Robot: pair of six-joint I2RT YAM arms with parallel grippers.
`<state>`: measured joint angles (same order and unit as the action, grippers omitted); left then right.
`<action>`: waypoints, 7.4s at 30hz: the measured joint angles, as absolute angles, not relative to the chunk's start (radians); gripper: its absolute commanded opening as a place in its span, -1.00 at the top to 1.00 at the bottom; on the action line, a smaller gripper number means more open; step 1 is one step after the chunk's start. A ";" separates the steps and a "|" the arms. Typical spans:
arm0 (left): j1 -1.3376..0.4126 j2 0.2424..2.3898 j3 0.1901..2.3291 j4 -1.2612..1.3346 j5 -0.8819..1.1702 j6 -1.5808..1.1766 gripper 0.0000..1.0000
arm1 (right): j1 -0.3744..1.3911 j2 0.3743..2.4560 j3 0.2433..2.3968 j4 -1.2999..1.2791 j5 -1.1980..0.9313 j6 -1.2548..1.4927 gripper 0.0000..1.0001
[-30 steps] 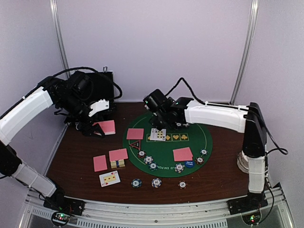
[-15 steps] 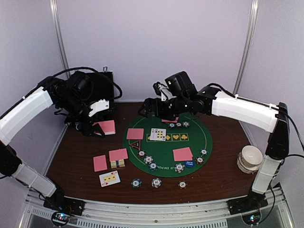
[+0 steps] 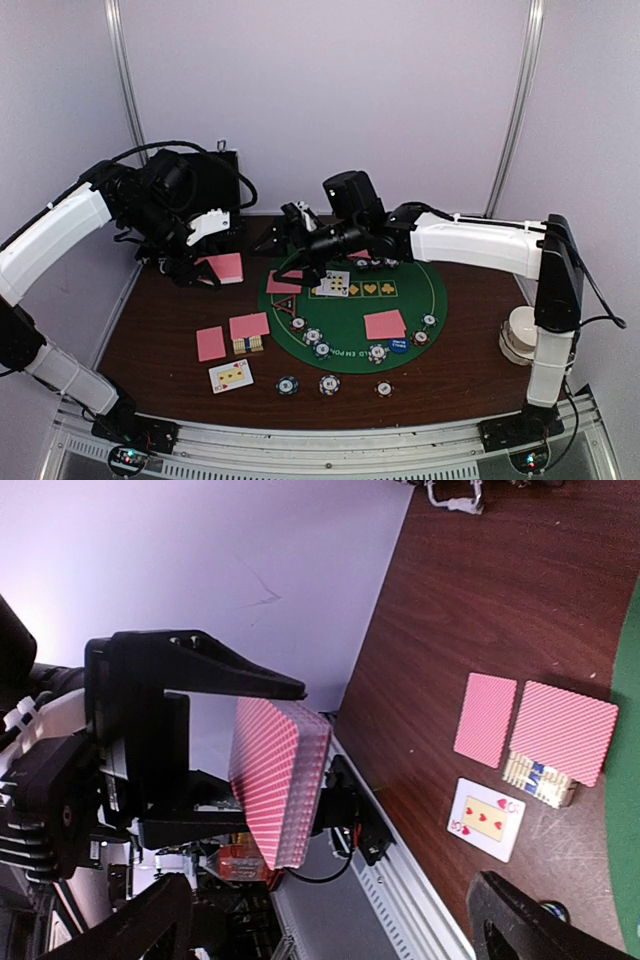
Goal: Distribute texas hold em gaming equipment
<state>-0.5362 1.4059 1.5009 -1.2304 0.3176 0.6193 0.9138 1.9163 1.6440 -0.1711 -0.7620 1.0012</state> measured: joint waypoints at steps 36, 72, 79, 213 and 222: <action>-0.536 1.406 1.501 -1.231 0.319 0.619 1.00 | 0.968 2.264 1.884 0.152 -0.900 1.297 -0.58; -0.536 1.408 1.501 -1.233 0.316 0.619 1.00 | 0.903 2.066 1.695 0.149 -0.941 1.266 0.05; -0.536 1.408 1.501 -1.233 0.316 0.619 1.00 | 0.903 2.049 1.676 0.145 -0.955 1.265 0.38; -0.535 1.400 1.500 -1.242 0.299 0.623 1.00 | 0.845 1.775 1.541 -0.372 -0.393 0.748 -0.99; -0.535 1.400 1.500 -1.235 0.299 0.623 1.00 | 0.927 1.879 1.530 -0.115 -0.675 1.007 -0.99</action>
